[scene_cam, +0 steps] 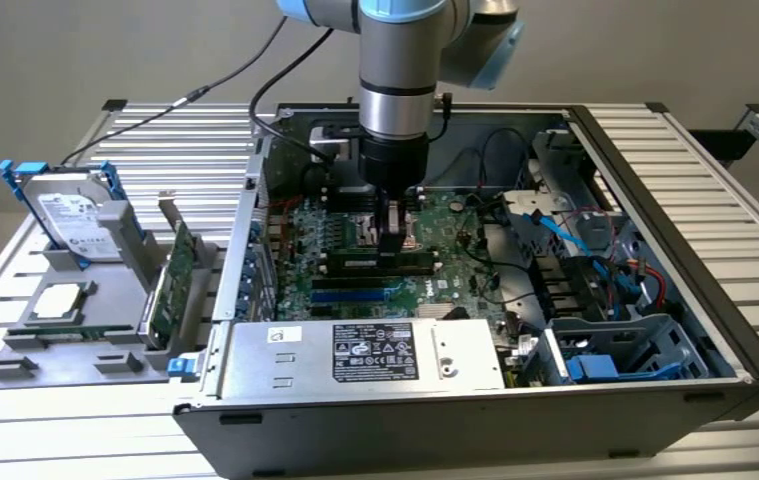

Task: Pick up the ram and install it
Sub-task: 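Insert the ram into the slot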

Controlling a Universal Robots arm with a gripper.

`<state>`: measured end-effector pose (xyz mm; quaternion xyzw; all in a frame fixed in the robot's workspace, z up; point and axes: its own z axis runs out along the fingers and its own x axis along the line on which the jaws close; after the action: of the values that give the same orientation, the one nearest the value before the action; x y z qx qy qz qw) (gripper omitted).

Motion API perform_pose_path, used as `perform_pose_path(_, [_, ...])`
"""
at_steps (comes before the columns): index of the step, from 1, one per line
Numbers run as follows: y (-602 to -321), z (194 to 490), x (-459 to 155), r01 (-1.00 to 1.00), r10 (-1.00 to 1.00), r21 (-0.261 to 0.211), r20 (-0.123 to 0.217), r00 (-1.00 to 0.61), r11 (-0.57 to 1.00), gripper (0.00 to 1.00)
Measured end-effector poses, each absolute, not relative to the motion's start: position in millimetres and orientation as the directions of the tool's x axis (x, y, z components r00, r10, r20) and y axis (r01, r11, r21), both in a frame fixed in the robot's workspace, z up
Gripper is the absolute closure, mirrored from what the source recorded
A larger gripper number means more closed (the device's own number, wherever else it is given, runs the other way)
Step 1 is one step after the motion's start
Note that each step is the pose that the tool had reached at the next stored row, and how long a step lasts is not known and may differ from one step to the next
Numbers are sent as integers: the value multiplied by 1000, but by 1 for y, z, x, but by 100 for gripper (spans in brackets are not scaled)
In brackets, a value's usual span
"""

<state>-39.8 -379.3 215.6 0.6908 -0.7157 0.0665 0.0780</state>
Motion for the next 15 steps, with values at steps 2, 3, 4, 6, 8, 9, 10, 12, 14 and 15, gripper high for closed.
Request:
perform_pose_path(2, [-379, 215, -40, -999, -978, 12, 205, -33, 37, 72])
perform_pose_path(3, [-379, 215, -40, -999, -978, 12, 206, -33, 37, 66])
perform_pose_path(4, [-379, 215, -40, -999, -978, 12, 207, -33, 37, 66])
perform_pose_path(6, [-379, 216, -40, -999, -978, 12, 207, -33, 37, 55])
perform_pose_path(8, [-379, 220, -40, -999, -978, 12, 207, -33, 37, 49])
perform_pose_path(9, [-379, 223, -40, -999, -978, 13, 207, -33, 37, 49])
perform_pose_path(10, [-379, 227, -40, -999, -978, 13, 207, -33, 37, 43])
perform_pose_path(12, [-379, 234, -40, -999, -978, 15, 207, -33, 37, 43])
perform_pose_path(14, [-379, 242, -40, -999, -978, 16, 207, -33, 37, 43])
perform_pose_path(15, [-379, 246, -40, -999, -978, 17, 207, -33, 37, 43])
